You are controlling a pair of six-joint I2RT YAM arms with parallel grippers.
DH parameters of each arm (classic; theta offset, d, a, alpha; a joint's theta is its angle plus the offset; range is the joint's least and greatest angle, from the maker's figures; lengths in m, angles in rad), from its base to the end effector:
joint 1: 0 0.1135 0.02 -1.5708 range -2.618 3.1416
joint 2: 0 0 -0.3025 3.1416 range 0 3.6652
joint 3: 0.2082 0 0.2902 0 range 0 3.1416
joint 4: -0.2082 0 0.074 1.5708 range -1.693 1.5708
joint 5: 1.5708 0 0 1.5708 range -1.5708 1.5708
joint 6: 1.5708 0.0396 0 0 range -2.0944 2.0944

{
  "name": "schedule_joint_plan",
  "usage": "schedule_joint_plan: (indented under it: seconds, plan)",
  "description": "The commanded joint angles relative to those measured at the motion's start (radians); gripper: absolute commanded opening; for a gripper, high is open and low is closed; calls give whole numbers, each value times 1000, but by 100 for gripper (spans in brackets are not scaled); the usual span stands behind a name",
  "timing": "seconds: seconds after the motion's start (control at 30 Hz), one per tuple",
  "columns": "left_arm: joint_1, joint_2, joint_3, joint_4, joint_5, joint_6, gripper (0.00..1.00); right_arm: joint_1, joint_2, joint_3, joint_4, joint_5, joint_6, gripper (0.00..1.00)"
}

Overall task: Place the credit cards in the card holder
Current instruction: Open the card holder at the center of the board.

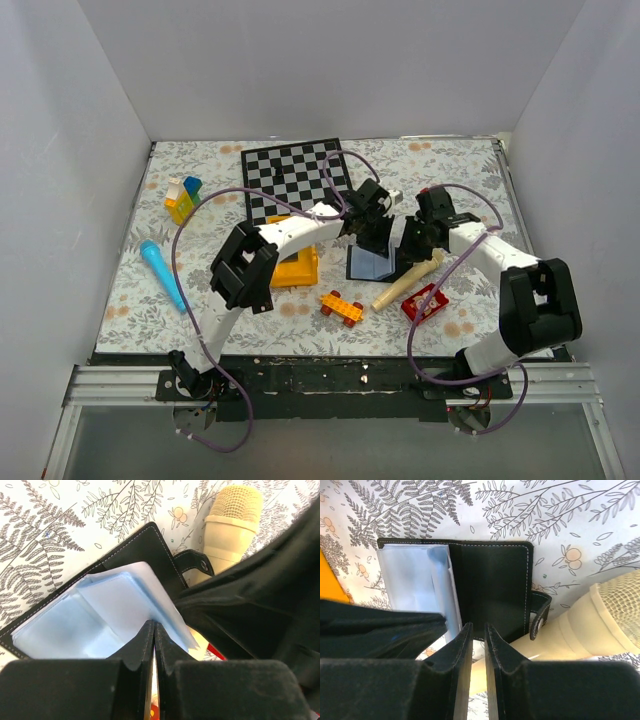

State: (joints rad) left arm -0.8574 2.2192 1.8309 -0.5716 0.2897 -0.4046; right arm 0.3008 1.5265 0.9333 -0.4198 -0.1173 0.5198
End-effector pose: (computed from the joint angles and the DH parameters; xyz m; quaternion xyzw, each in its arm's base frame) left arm 0.3529 -0.4251 0.2109 0.2541 0.9099 -0.2867 0.1591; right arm 0.3191 0.1038 0.2106 0.0888 0.9557 0.1613 0.2295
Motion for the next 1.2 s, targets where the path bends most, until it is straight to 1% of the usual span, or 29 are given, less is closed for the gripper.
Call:
schedule_joint_plan:
  seconds: [0.0, 0.23, 0.4, 0.5, 0.63, 0.93, 1.0, 1.17]
  plan:
    - [-12, 43, 41, -16, 29, 3, 0, -22, -81, -8, -30, 42, -12, 23]
    - [-19, 77, 61, -13, 40, -5, 0, -54, -189, -22, -45, 67, -12, 24]
    - [-20, 66, 57, -13, 40, -7, 0, -61, -233, -42, -2, -20, -17, 25]
    - [-20, 36, 33, -4, 22, -7, 0, -61, -207, -45, 26, -88, -24, 25]
    - [-19, -38, -11, 30, -10, -3, 0, -61, -167, -57, 59, -140, -20, 25]
    - [7, -202, -139, 127, -30, -17, 0, -61, -86, -51, 102, -166, -17, 24]
    - [15, -217, -166, 137, -30, -20, 0, -61, -71, -50, 111, -185, -14, 25]
    - [21, -194, -229, 145, -34, -22, 0, -61, 6, -31, 128, -234, -9, 25]
